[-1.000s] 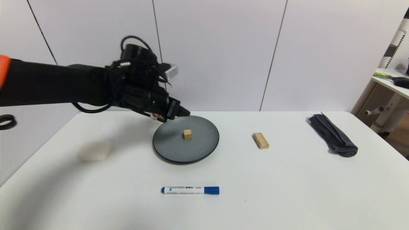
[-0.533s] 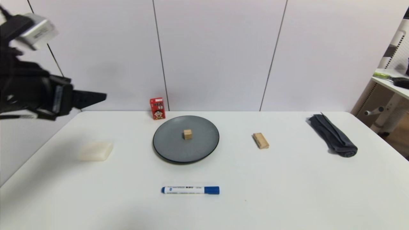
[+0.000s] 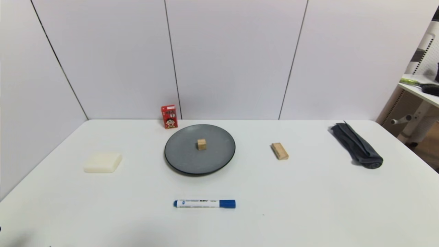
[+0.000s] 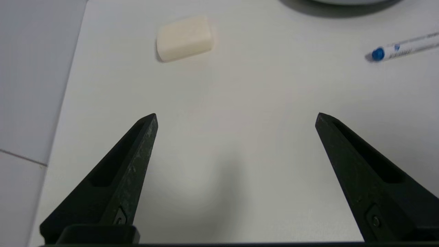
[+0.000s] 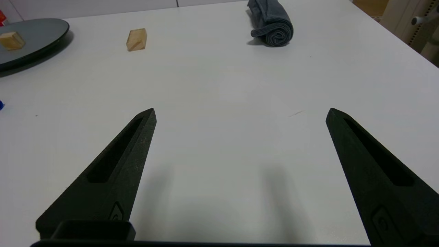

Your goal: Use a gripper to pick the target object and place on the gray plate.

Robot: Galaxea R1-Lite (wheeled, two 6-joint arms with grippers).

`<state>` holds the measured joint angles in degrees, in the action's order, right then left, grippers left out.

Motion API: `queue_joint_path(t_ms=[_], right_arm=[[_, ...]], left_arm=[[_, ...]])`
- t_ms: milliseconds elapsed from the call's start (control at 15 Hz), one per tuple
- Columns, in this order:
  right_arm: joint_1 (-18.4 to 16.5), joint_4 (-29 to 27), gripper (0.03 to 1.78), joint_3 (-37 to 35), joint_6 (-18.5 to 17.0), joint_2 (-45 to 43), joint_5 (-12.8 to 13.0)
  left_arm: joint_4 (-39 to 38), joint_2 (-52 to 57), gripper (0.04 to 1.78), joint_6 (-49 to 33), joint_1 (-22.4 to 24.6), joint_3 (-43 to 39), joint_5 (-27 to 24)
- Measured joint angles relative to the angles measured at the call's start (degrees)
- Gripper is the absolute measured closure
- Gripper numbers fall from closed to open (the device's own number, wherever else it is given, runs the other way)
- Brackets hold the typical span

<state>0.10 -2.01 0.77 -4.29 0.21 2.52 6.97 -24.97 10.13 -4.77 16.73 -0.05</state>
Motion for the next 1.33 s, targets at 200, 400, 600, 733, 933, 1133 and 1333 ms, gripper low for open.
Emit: queue_joint_path(t_ms=[200, 400, 600, 733, 933, 1133, 1333], right_arm=[[0.00, 0.01, 0.10, 0.00, 0.00, 0.00, 0.01], [0.00, 0.01, 0.10, 0.00, 0.00, 0.00, 0.01], [0.00, 0.01, 0.10, 0.00, 0.02, 0.00, 0.01], [0.00, 0.01, 0.10, 0.00, 0.00, 0.00, 0.00], [0.00, 0.01, 0.10, 0.00, 0.00, 0.00, 0.00], [0.00, 0.00, 0.10, 0.00, 0.00, 0.00, 0.01], [-0.02, 0.01, 0.10, 0.00, -0.02, 0.00, 0.00]], left_arm=[[-8.29, 6.47, 0.15, -1.48, 0.80, -13.07, -0.17], [-7.61, 8.96, 0.15, -2.00, 4.77, -16.26, -1.74], [-6.84, 14.88, 0.13, -2.89, 5.84, -16.68, -2.32], [-6.75, 20.11, 0.13, -3.96, 5.64, -16.70, -2.49], [-6.86, 23.70, 0.13, -8.45, 5.50, -16.73, -1.27], [-6.88, 24.81, 0.13, -9.67, 5.45, -16.73, 0.02], [-6.88, 25.02, 0.13, -9.72, 5.45, -16.73, 0.05]])
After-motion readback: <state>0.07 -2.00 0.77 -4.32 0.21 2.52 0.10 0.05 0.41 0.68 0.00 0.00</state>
